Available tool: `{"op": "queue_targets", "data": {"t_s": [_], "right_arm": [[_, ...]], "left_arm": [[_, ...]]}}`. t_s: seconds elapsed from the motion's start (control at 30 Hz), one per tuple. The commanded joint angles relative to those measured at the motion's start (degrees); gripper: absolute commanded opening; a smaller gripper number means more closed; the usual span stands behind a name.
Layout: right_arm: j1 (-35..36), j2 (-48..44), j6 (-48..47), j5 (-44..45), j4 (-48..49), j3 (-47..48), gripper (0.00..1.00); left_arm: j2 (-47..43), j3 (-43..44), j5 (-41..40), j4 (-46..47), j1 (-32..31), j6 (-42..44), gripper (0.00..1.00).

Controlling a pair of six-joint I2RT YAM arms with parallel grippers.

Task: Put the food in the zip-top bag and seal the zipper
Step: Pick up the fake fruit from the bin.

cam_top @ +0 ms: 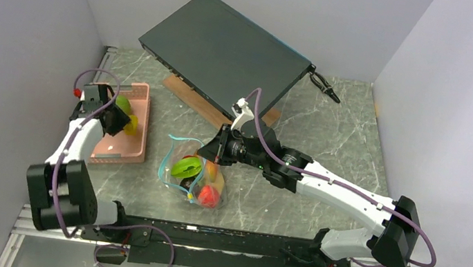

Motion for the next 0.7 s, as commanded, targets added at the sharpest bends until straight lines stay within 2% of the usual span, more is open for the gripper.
{"op": "queue_targets", "data": {"t_s": [0.0,0.13,0.37,0.53,0.67], "right_arm": [[-0.1,-0.2,0.8,-0.6,3.5,1.0,0.00],[0.0,-0.4,1.0,-0.1,3.7,0.9,0.00],[0.0,-0.1,0.9,0.0,3.2,1.5,0.00],[0.0,-0.4,0.8,0.5,3.2,1.4,0.00],[0.0,0.0,0.7,0.2,3.3,1.7,0.00]], "left_arm": [[-7.5,3.0,-4.8,-4.4,0.0,3.7,0.35],[-11.3,2.1,-4.0,-3.6,0.1,5.1,0.42],[-14.2,3.1,0.7,-6.3,0.0,4.5,0.37],[-20.6,6.0,11.5,-10.6,0.0,5.2,0.38],[-28.9,7.3,19.5,-14.4,-0.1,4.1,0.37]]}}
